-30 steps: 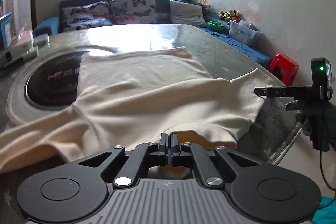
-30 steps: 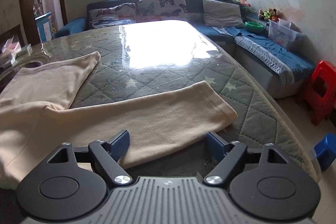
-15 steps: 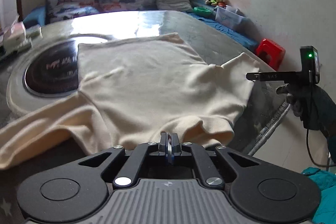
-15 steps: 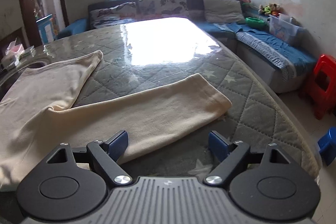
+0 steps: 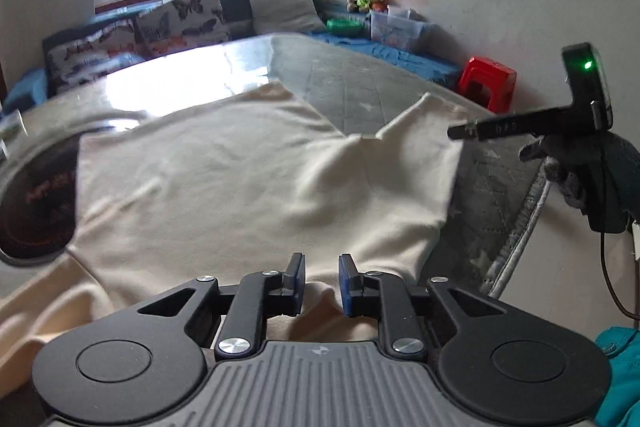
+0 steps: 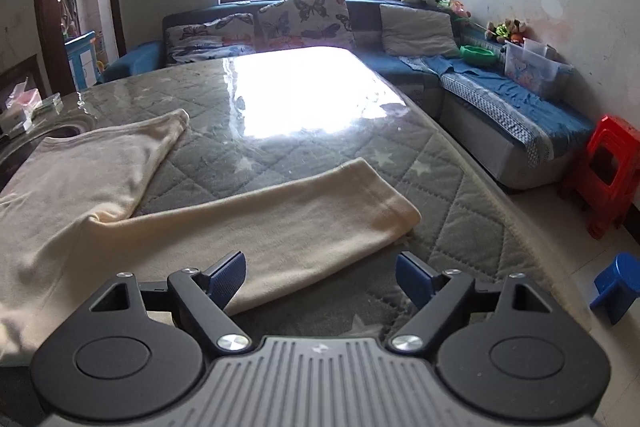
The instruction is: Fold clothes
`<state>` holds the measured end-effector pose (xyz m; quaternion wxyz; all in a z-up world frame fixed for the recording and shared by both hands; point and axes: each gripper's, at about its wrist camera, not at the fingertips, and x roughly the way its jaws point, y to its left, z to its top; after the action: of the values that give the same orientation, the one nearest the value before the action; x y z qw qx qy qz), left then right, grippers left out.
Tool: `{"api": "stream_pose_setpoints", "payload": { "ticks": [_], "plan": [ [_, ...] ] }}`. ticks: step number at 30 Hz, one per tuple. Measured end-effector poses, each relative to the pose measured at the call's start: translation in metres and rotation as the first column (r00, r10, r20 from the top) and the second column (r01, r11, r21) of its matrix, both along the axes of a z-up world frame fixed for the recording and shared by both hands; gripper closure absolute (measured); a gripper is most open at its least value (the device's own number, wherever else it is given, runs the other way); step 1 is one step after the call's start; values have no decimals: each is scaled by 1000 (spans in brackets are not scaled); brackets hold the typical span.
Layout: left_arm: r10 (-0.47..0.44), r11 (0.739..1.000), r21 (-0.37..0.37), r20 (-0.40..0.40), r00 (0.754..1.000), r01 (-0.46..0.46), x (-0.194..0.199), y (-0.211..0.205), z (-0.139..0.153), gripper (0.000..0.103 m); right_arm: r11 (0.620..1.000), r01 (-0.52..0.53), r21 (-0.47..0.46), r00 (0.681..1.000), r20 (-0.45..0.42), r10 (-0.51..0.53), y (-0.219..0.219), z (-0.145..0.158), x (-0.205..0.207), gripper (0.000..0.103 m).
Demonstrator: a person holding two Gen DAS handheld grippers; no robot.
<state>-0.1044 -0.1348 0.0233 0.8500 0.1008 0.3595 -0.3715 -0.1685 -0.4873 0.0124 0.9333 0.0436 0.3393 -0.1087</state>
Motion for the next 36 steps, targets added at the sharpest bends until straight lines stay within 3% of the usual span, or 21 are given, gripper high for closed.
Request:
{"api": "stream_pose_setpoints", "payload": {
  "ticks": [6, 12, 18, 23, 26, 29, 36],
  "plan": [
    [-12, 1000, -22, -39, 999, 11, -8, 6, -3, 86, 999, 27, -34, 999, 25, -27, -7, 9, 2, 22],
    [16, 996, -87, -40, 999, -20, -1, 14, 14, 83, 990, 138, -3, 990, 16, -138, -41, -1, 8, 32],
    [45, 994, -96, -37, 998, -48, 10, 4, 17, 83, 976, 199, 94, 980, -2, -200, -68, -12, 18, 48],
    [29, 995, -90, -61, 998, -34, 13, -8, 8, 83, 975, 193, 109, 981, 13, -196, -67, -15, 21, 66],
    [14, 996, -92, -81, 997, -21, 11, -12, 2, 83, 977, 189, 96, 981, 18, -191, -65, -15, 23, 84],
    [-10, 996, -88, -89, 996, 2, 7, -16, -1, 83, 975, 199, 102, 979, 28, -203, -64, -13, 21, 96],
    [-56, 995, -92, -102, 993, 47, 2, -24, -6, 83, 968, 250, -15, 968, 17, -249, -61, -10, 8, 99]
  ]
}}
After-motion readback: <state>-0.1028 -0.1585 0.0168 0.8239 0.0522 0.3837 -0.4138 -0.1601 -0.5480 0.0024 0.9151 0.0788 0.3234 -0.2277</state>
